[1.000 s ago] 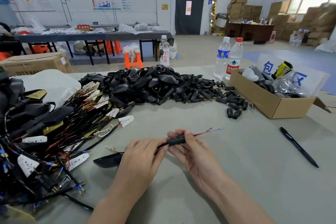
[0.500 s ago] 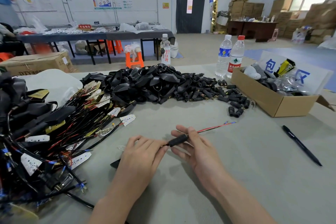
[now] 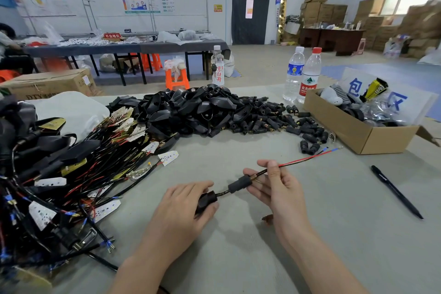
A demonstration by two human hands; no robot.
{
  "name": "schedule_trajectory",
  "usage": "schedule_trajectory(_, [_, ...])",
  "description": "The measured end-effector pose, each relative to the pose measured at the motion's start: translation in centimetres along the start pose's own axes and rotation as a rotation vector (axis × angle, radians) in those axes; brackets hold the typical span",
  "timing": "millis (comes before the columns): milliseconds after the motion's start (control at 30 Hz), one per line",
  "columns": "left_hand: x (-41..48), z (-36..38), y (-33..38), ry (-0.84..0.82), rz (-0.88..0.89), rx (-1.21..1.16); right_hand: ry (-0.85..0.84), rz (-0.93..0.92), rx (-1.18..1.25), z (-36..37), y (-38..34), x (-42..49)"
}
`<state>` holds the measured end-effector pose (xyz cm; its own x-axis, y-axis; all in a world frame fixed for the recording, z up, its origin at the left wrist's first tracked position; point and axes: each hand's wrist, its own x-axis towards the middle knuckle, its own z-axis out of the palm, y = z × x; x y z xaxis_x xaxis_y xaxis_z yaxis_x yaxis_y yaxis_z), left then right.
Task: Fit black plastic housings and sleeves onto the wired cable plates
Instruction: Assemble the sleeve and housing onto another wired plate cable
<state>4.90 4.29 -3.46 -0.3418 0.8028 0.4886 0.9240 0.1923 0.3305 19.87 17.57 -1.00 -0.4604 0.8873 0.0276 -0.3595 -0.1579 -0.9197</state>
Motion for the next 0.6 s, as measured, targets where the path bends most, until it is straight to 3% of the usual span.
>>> schedule_trajectory(200, [0.1, -0.2, 0.4, 0.082, 0.031, 0.003, -0.072, 0.081, 0.191, 0.2, 0.3, 0.1])
schedule_trajectory(333, [0.2, -0.1, 0.4, 0.129, 0.065, 0.057, -0.145, 0.13, 0.15, 0.4, 1.3, -0.1])
schedule_trajectory(600, [0.3, -0.1, 0.4, 0.194, 0.144, 0.073, -0.049, 0.086, 0.019, 0.6, 0.6, -0.4])
